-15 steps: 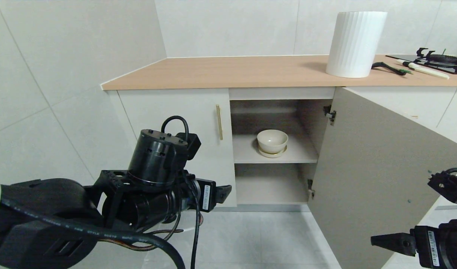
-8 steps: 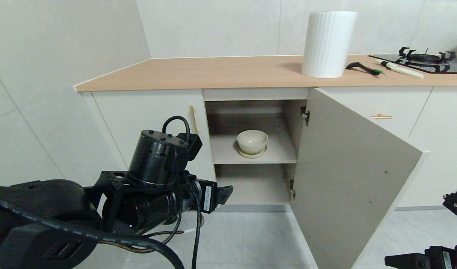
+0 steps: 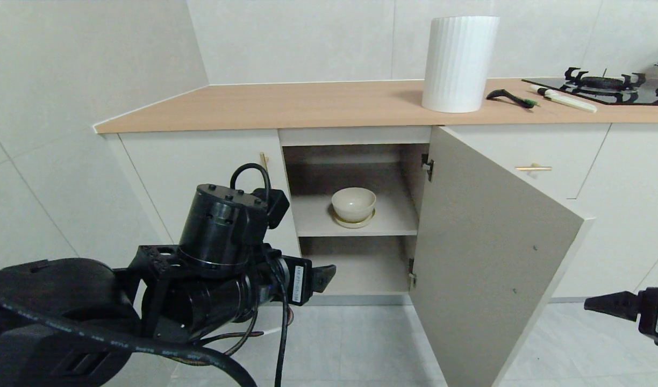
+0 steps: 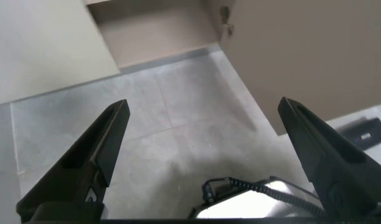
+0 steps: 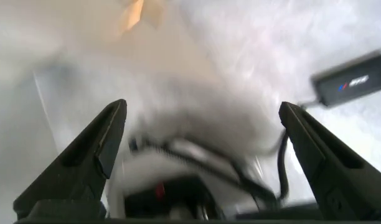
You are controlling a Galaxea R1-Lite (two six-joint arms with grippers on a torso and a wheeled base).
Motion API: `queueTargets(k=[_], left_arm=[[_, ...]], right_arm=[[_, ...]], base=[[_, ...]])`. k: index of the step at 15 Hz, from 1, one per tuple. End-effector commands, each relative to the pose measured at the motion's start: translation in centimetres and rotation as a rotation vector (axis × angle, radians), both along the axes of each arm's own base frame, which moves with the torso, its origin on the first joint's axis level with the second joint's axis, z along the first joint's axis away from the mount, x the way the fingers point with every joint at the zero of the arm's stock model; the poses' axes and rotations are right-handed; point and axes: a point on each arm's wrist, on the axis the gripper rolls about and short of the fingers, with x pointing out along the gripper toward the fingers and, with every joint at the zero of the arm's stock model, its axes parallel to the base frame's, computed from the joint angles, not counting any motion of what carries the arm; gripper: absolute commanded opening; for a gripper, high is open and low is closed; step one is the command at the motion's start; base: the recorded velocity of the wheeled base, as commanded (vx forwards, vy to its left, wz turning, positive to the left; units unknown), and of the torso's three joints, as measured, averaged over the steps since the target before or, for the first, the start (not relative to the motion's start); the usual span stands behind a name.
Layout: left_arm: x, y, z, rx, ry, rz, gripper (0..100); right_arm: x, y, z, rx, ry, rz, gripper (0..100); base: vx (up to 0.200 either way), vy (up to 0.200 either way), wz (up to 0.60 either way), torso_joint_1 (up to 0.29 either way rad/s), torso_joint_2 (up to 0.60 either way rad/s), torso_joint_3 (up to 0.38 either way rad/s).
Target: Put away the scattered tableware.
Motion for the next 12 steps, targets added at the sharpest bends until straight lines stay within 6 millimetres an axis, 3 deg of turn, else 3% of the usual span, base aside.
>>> queueTargets(k=[1, 7, 12], left_arm=[[-0.2, 0.2, 0.4, -0.008, -0.010, 0.001, 100], [-0.2, 0.3, 0.6, -0.013, -0.016, 0.003, 100], [-0.2, 0.3, 0.6, -0.015, -0.015, 0.004, 100]], right_arm=[[2.9, -1.1, -0.3, -0.017, 0.003, -0.084, 100], [8.9, -1.9, -3.0, -0.025, 0.011, -0.142, 100], [10.8, -0.6, -3.1, -0.018, 0.016, -0.091, 100]], base=[[0.000, 0.000, 0.00, 0.000, 0.00, 0.000], [0.000, 0.000, 0.00, 0.000, 0.00, 0.000], [0.000, 0.000, 0.00, 0.000, 0.00, 0.000]])
